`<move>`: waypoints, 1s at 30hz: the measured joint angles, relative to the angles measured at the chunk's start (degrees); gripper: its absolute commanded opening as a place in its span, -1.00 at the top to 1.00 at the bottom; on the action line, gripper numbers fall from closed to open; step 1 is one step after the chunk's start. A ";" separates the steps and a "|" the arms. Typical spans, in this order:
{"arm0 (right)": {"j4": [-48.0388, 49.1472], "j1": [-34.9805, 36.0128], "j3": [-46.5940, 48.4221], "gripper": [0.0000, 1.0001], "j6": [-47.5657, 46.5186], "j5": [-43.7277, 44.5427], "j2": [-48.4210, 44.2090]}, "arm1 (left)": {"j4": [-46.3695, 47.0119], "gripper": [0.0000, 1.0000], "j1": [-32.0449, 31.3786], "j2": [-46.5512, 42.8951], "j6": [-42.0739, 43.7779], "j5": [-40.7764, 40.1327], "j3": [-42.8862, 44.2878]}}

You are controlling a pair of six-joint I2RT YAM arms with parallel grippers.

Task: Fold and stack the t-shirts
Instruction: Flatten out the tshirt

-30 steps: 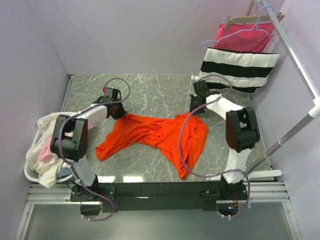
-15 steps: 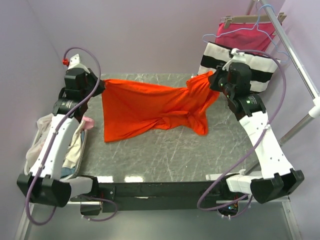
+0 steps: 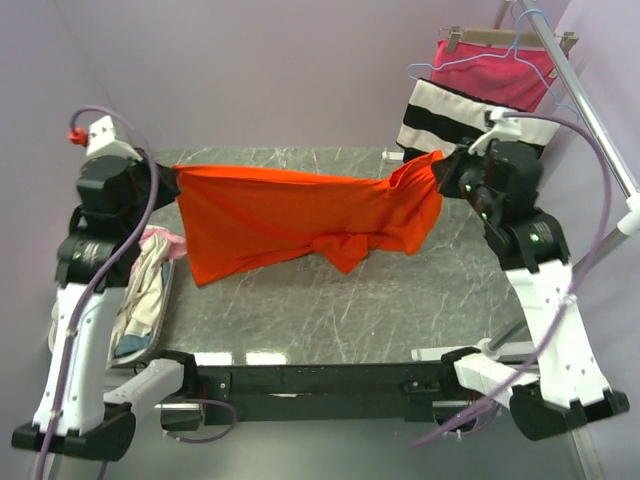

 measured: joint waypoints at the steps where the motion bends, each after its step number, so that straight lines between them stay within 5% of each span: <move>1: -0.66 0.02 0.79 1.00 -0.02 -0.61 -0.90 | -0.81 0.98 0.00 -0.98 0.17 0.22 1.38; 14: -8.41 0.04 20.13 0.98 -0.61 -10.86 -15.08 | -14.01 0.89 0.00 -6.34 0.81 10.49 28.74; 20: -8.09 0.04 24.79 0.97 -0.09 -11.23 -15.61 | -16.50 0.97 0.00 -8.76 -0.63 13.09 34.73; 24: -7.52 0.04 24.44 0.98 0.31 -10.75 -13.44 | -16.09 0.98 0.00 -8.81 -1.42 12.94 31.89; 30: -0.72 0.02 15.10 1.00 0.76 -7.89 -4.31 | -9.31 0.98 0.00 -10.16 -2.25 9.84 8.83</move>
